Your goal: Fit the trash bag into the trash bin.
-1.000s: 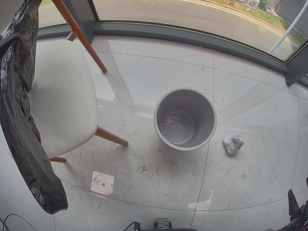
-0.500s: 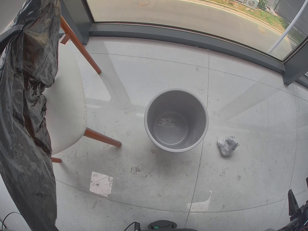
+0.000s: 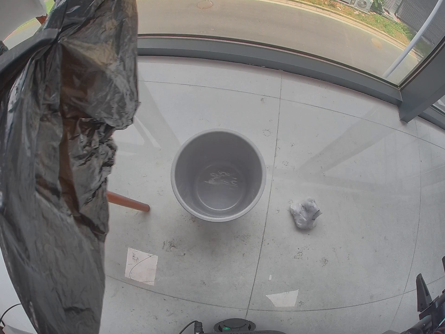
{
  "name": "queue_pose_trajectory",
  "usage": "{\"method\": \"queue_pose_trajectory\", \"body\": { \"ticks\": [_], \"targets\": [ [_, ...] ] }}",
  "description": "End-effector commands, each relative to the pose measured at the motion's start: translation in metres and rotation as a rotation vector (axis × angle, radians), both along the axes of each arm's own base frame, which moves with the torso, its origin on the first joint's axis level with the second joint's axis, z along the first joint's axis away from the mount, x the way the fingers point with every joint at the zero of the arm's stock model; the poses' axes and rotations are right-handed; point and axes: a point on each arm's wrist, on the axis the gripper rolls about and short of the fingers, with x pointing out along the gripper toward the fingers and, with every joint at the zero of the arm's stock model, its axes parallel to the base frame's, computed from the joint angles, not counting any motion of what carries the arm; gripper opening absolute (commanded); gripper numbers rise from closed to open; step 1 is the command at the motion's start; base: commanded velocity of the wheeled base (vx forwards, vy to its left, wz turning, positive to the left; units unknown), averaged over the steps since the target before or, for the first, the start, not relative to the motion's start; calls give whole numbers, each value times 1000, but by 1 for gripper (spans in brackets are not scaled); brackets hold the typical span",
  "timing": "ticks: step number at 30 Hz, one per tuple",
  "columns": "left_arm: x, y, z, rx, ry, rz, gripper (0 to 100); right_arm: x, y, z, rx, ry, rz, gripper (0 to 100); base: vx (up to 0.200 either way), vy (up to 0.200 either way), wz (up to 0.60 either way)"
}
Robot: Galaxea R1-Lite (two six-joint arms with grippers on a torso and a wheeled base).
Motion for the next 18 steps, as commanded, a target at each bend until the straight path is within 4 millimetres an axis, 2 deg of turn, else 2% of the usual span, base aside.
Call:
{"method": "queue_pose_trajectory", "body": {
  "ticks": [1,7,18],
  "targets": [
    [45,-10,-19,2,31,-9,0,1,0,-5,0,11,0,100,0,0,0],
    [80,-16,-38,3,22,-11,0,1,0,-5,0,11,0,100,0,0,0],
    [107,-20,-67,19,126,3,0,1,0,-5,0,13,0,100,0,0,0]
  ]
}}
